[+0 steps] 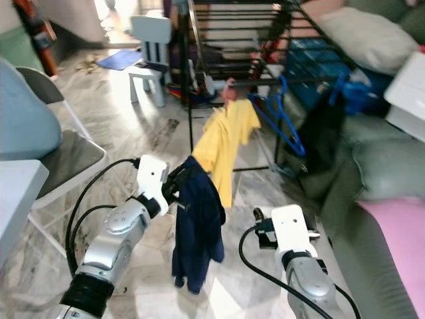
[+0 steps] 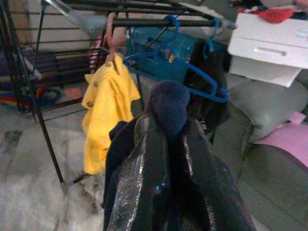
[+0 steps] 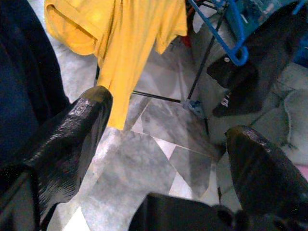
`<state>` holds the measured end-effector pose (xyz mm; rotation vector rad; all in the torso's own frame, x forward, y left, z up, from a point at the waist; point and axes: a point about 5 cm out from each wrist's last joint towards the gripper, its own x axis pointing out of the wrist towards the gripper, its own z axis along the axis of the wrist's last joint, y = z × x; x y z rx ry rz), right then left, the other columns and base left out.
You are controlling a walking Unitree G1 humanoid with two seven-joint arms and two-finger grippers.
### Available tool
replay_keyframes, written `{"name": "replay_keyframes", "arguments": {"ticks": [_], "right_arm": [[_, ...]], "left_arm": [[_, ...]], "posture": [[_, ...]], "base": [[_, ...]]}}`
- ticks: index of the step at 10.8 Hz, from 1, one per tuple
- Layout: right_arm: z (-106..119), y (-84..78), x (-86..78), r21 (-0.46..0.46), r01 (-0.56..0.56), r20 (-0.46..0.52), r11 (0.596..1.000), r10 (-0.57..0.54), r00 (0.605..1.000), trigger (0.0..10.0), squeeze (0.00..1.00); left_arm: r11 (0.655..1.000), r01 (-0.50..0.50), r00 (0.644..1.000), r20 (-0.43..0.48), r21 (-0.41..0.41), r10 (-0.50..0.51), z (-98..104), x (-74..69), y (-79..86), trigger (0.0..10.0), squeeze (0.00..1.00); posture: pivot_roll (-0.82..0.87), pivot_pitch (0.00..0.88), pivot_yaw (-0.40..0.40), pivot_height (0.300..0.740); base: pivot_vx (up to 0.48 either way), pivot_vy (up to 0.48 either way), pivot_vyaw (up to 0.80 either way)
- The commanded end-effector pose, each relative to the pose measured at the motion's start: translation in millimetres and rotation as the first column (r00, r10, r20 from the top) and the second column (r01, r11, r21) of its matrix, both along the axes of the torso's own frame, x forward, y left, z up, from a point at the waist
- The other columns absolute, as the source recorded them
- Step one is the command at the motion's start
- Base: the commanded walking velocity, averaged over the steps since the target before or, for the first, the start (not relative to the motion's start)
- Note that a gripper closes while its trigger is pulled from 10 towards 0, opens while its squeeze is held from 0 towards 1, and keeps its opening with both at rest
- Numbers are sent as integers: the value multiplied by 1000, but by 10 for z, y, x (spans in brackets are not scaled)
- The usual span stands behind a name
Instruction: Hang hanger
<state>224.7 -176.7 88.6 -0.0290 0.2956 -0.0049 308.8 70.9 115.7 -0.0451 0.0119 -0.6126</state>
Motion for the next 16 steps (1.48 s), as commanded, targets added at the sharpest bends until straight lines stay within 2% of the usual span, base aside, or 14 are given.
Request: {"name": "replay_keyframes", "arguments": {"ticks": [1, 3, 12, 14, 16], "right_arm": [[53, -19, -4, -7, 12, 26, 1000, -12, 1000, 10000, 0], [50, -27, -15, -8, 18, 23, 1000, -17, 1000, 10000, 0], [65, -25, 39, -30, 12, 31, 999, -11, 999, 10000, 0], [80, -35, 59, -39, 21, 40, 999, -20, 999, 10000, 0], [94, -85, 77, -62, 60, 52, 996, -57, 997, 10000, 0]], "left_arm": [[1000, 1, 999, 40, -8, 0, 84, 19, -15, 10000, 0], [1000, -6, 999, 39, -10, 6, 82, 21, -16, 10000, 0], [1000, 5, 999, 37, -12, -4, 80, 7, -71, 10000, 0], [1000, 13, 999, 32, 9, -13, 64, 0, -92, 10000, 0], [997, 69, 997, 44, 21, -70, 47, -66, -149, 10000, 0]], "posture": [[-26, 0, -35, 740], [-24, 0, -37, 740], [-24, 0, -39, 740], [-24, 0, -39, 740], [-24, 0, -40, 740]], "base": [[398, 0, 0], [369, 133, 0], [327, 343, 0], [302, 0, 0], [0, 0, 0]]}}
